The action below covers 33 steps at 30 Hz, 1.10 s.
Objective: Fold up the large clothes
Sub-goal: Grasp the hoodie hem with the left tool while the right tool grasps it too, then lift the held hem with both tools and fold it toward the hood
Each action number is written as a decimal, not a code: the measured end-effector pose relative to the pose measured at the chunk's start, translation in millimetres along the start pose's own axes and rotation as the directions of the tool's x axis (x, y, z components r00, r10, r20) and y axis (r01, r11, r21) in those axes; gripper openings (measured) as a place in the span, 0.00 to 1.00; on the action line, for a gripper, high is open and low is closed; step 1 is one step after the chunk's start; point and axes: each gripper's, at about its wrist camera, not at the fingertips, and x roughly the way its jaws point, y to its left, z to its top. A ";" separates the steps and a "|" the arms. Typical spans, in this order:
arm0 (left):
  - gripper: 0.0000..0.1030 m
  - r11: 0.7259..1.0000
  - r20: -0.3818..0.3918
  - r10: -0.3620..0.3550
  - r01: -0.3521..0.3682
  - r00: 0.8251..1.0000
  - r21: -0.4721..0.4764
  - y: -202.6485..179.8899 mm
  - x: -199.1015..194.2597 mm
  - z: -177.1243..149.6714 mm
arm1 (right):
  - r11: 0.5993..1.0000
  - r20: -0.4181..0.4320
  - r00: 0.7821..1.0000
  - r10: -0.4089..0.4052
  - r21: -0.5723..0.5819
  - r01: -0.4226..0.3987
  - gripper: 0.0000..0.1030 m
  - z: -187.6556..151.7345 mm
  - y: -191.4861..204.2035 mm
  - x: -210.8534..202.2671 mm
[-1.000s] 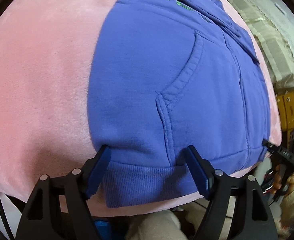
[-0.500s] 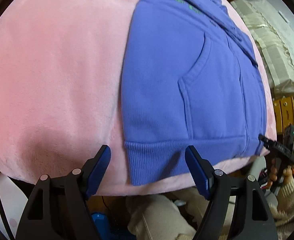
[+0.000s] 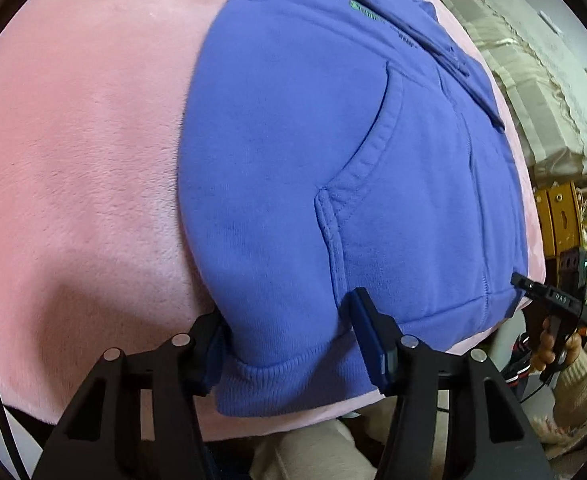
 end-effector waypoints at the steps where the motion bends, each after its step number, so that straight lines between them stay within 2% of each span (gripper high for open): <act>1: 0.57 1.000 -0.003 -0.001 0.001 1.000 0.003 0.8 2.2 1.3 | 1.000 -0.005 1.000 -0.001 -0.001 0.001 0.35 0.5 -1.2 2.5; 3: 0.65 1.000 -0.014 -0.016 0.016 1.000 0.001 0.5 6.7 3.8 | 1.000 -0.009 1.000 -0.002 0.013 0.002 0.37 1.8 -3.5 6.8; 5: 0.80 1.000 -0.023 -0.028 0.028 0.999 -0.001 -5.3 10.8 6.3 | 1.000 -0.007 1.000 -0.005 0.023 0.006 0.38 2.4 -4.3 10.4; 6: 0.82 1.000 -0.025 -0.012 0.012 1.000 0.000 -9.3 13.1 6.7 | 1.000 -0.006 1.000 -0.012 0.023 0.012 0.38 2.2 -3.8 11.6; 8: 0.81 0.997 -0.012 0.071 -0.071 0.997 0.006 -22.8 17.9 7.2 | 0.999 0.001 1.000 -0.026 0.021 0.026 0.36 0.2 -0.4 13.4; 9: 0.79 0.995 -0.004 0.100 -0.100 0.995 0.016 -27.3 18.5 6.7 | 0.999 0.002 0.999 -0.038 0.015 0.038 0.36 -0.4 1.9 13.1; 10: 0.63 0.992 0.013 0.127 -0.128 0.992 0.024 -33.2 17.1 6.3 | 0.999 0.000 0.999 -0.052 0.006 0.052 0.33 -0.3 2.8 11.9; 11: 0.37 0.990 0.033 0.141 -0.142 0.989 0.022 -37.4 13.4 6.4 | 0.998 -0.005 0.998 -0.068 0.003 0.068 0.25 0.0 6.0 10.4; 12: 0.27 0.991 0.037 0.132 -0.133 0.990 0.005 -36.6 8.7 7.3 | 0.997 -0.009 0.997 -0.073 -0.001 0.073 0.19 1.1 9.1 8.7; 13: 0.20 0.993 0.034 0.115 -0.114 0.993 -0.031 -36.4 4.4 9.1 | 0.997 -0.010 0.997 -0.072 -0.007 0.072 0.13 1.0 12.3 7.1; 14: 0.17 0.992 0.023 0.113 -0.112 0.993 -0.055 -37.2 0.9 10.5 | 0.995 -0.007 0.996 -0.094 -0.032 0.094 0.12 1.5 20.6 3.5; 18: 0.13 0.989 0.005 0.143 -0.143 0.990 -0.024 -53.9 -13.7 10.9 | 0.980 0.025 0.987 -0.159 -0.118 0.161 0.11 -2.0 43.6 -12.4; 25: 0.13 0.990 0.006 0.144 -0.144 0.990 -0.001 -84.5 -54.7 0.0 | 0.980 0.083 0.987 -0.141 -0.127 0.150 0.10 -11.4 61.4 -64.0; 33: 0.13 0.989 -0.078 0.147 -0.146 0.986 0.022 -99.5 -84.9 -39.5 | 0.968 0.048 0.984 -0.171 -0.180 0.177 0.10 -45.1 88.8 -105.4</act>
